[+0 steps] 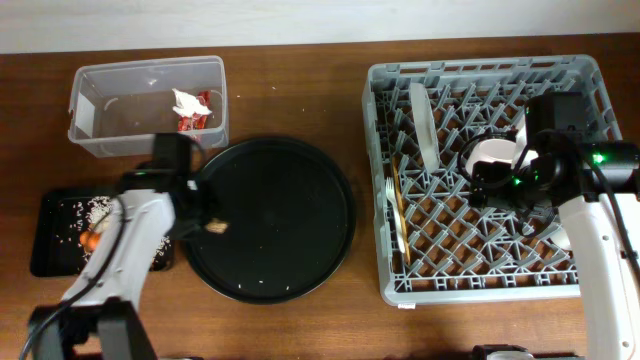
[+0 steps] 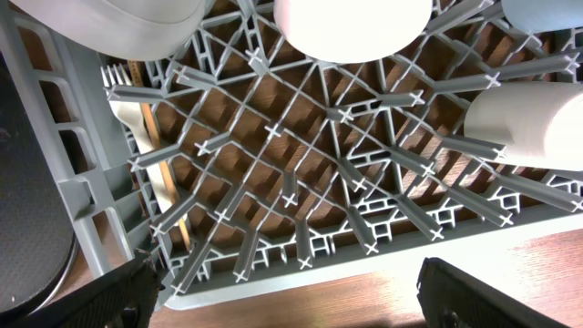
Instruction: Sort waste into correct bins and load items into the dishwasher rack
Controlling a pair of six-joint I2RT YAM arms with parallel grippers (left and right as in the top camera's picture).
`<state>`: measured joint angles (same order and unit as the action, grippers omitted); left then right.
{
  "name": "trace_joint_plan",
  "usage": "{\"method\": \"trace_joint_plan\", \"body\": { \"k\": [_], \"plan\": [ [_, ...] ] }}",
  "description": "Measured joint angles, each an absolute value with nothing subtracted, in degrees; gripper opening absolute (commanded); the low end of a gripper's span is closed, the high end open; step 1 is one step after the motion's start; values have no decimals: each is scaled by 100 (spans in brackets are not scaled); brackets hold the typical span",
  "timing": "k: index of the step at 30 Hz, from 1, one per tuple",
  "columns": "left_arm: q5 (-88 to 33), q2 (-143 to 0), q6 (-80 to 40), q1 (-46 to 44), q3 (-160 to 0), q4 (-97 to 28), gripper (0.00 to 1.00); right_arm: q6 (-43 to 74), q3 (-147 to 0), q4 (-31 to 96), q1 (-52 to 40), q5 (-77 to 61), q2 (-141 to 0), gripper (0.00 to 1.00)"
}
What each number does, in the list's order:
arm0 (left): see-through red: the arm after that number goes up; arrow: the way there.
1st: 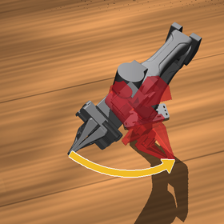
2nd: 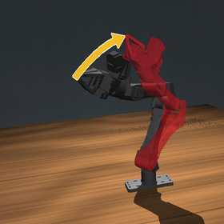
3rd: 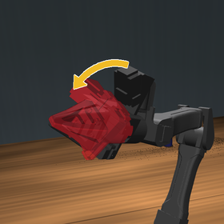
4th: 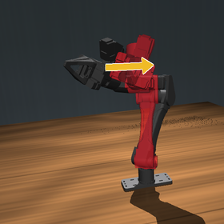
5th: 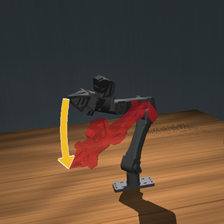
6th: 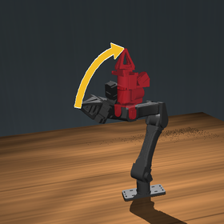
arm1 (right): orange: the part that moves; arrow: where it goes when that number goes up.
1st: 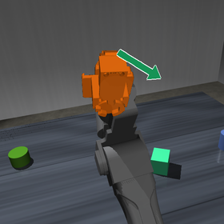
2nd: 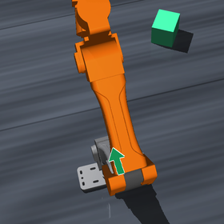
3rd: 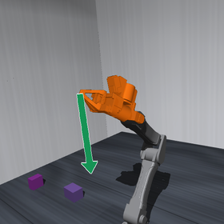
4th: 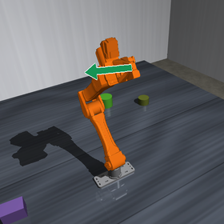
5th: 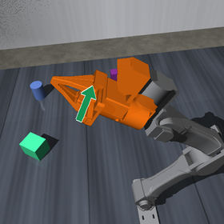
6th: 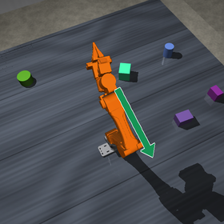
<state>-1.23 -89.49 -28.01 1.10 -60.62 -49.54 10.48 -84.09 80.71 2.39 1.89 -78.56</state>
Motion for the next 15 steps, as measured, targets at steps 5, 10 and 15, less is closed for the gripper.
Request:
{"method": "trace_joint_plan", "body": {
  "k": [5,10,15],
  "plan": [
    [132,-8650,-2582,2858,-6250,-4818,5,1050,-8409,8077,239,189,-7856,94],
    [305,-9459,-2545,3330,-6250,-4626,24,1048,-8409,8088,239,189,-7856,94],
    [349,-9511,-2504,3330,-6250,-4635,37,1050,-8409,8090,239,189,-7856,93]
  ]
}}
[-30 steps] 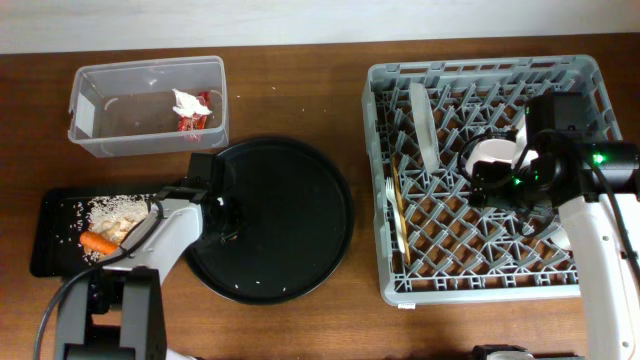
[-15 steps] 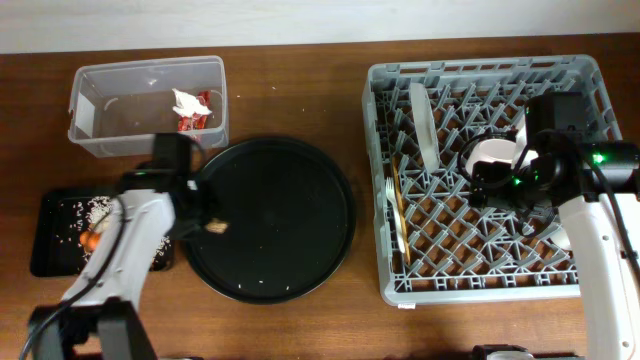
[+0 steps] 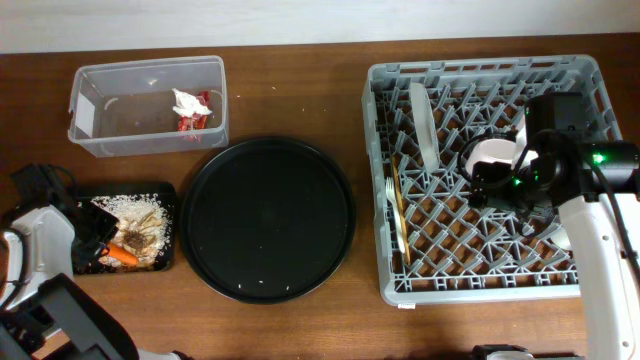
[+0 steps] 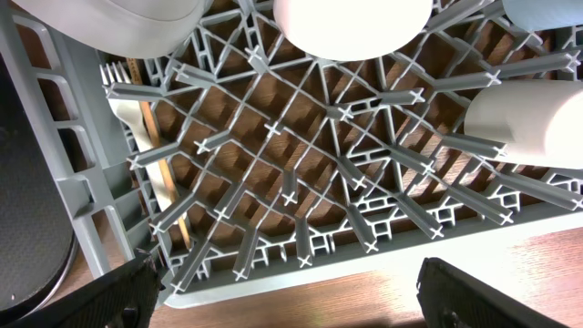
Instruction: Sort waste into correct bins and load items into the dishwasher rack
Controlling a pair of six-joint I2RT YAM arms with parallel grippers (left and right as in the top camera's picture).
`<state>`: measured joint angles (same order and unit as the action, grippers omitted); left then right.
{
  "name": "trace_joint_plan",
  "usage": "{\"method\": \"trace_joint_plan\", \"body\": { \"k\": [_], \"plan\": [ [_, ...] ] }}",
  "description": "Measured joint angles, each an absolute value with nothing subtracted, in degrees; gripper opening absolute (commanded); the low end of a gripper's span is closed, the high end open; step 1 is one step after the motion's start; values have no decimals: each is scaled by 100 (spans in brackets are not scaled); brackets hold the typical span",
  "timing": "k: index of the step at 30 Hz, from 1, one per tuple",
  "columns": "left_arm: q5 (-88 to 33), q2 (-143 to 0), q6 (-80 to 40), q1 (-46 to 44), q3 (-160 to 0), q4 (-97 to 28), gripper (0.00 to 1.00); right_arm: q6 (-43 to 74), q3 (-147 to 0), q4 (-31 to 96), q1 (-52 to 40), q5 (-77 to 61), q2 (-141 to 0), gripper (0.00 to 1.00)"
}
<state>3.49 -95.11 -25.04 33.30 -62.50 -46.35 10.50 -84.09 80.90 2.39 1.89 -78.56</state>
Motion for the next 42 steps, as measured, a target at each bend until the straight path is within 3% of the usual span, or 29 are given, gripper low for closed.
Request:
{"method": "trace_joint_plan", "body": {
  "k": [2,4,6,8,11,13,15,17,19,22,33,35,38,39,42],
  "plan": [
    [169,-9511,-2504,3330,-6250,-4700,44,1052,-8409,8088,239,189,-7856,100],
    [-526,-9397,-2320,3205,-6267,-4740,52,1052,-8409,8073,239,139,-7856,99],
    [-1210,-8995,-1747,2187,-6359,-4799,63,797,-8409,7828,239,-607,-7918,99],
    [-1496,-8816,-1037,338,-6506,-5094,87,263,-8409,7669,244,-1439,-8329,99],
    [-1070,-8825,-607,-998,-7146,-7059,87,8,-8399,8053,244,-1575,-8790,99],
    [-893,-8694,-515,-825,-7625,-7957,83,-30,-8396,8171,244,-1533,-8774,99],
    [-701,-8075,-482,-711,-7387,-7559,84,-19,-8184,7887,244,-1382,-8366,99],
    [-598,-6493,-475,-709,-6320,-6403,99,32,-7081,6969,244,-1162,-6862,98],
    [-268,-4880,-733,-709,-5227,-5542,99,80,-5889,6141,244,-1035,-5129,99],
    [-95,-3583,-888,-709,-4462,-5188,99,110,-5465,6123,244,-845,-3712,99],
    [-58,-3461,-928,-709,-4453,-5223,99,128,-5428,6093,244,-770,-3063,99],
    [-56,-3461,-928,-709,-4445,-5225,99,130,-4825,5393,244,-749,-2060,99],
    [-56,-3476,-928,-709,-4434,-5223,99,130,-2359,3124,38,-735,-154,99],
    [-56,-3459,-928,-709,-4429,-5245,99,145,-1647,1702,25,-733,-69,99],
    [-56,-3470,-928,-709,-4423,-5242,99,150,-327,-482,-1,-655,-73,99]
  ]
}}
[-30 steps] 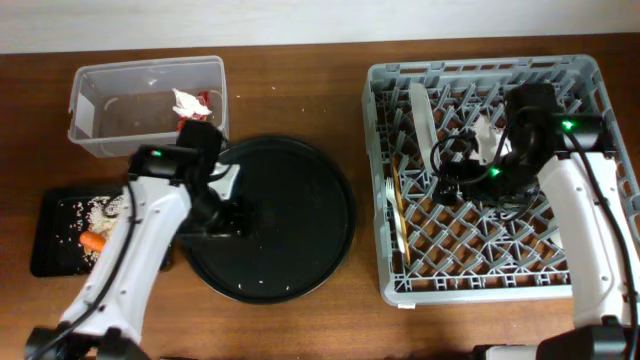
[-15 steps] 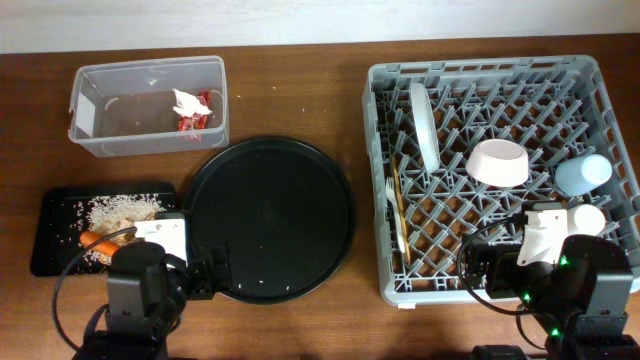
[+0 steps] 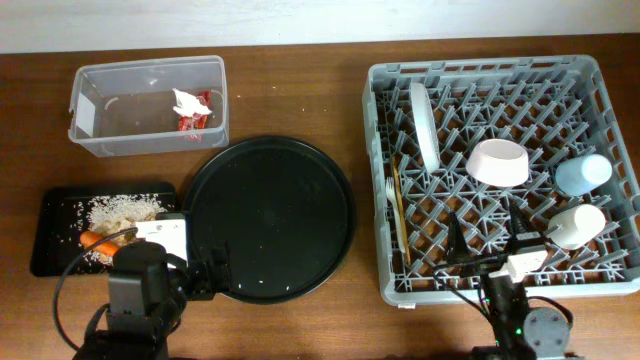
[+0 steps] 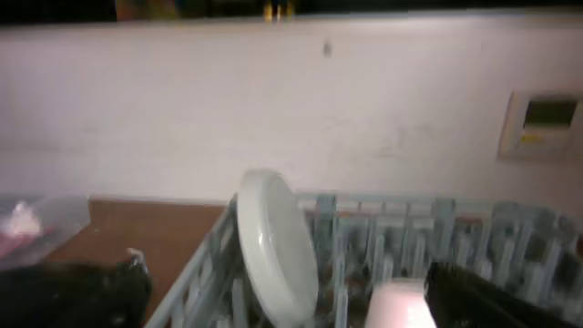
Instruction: Sort waste into correct bins and load items into the dishwasher rack
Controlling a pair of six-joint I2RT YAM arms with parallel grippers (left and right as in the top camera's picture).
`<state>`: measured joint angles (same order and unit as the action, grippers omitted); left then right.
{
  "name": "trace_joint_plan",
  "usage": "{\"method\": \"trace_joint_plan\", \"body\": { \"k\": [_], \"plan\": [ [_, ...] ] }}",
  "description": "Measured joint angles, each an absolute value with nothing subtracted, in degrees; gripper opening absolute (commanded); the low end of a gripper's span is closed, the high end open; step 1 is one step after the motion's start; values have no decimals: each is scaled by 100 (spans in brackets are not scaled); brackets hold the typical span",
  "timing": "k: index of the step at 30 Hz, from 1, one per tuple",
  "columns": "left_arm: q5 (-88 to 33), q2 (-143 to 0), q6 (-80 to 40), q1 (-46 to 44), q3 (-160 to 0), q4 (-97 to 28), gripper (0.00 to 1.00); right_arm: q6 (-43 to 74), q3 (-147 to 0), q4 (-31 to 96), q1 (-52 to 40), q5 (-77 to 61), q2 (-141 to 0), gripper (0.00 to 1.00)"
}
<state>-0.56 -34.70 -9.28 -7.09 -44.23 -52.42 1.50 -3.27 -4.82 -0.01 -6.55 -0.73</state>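
Note:
The grey dishwasher rack holds an upright white plate, a white bowl, a pale blue cup, a white cup and cutlery. The clear bin holds a red-and-white wrapper. The black food tray holds rice and a carrot. My right gripper is open and empty at the rack's front edge. My left gripper rests at the round tray's front-left rim; its jaws are unclear.
A large round black tray lies between the bins and the rack. My left arm covers the front right corner of the food tray. The right wrist view looks level across the rack at a pale wall.
Both arms have moved back to the table's front edge. The left was at the far left by the food tray, the right over the bowl in the rack. The bowl and cups now show uncovered.
First my left gripper was at the round tray's left rim, shut on a small tan scrap, while the right hung open over the rack. Then the left stood by the food tray, with tan scraps lying there. Now both arms sit at the front edge.

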Motion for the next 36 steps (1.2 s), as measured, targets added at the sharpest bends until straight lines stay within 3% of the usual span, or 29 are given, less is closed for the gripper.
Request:
{"method": "trace_joint_plan", "body": {
  "k": [3,20,24,25,28,36],
  "plan": [
    [-56,-3470,-928,-709,-4423,-5236,99,-8,-69,386,-5,-587,-60,99],
    [-62,-3413,-928,-709,-4421,-5485,99,-69,-67,386,-5,-580,-69,99],
    [-32,-1826,-930,-703,-2641,-3452,99,-69,-69,388,-5,-572,-69,99],
    [-102,-1033,-930,-679,-1588,-2145,99,-69,-69,388,-5,-556,-67,99],
    [69,-78,-932,-451,-191,-86,99,-69,-69,388,-5,-554,-64,99],
    [198,-69,-930,-410,-86,-471,99,-73,-69,386,-5,-554,-64,98]
  ]
}}
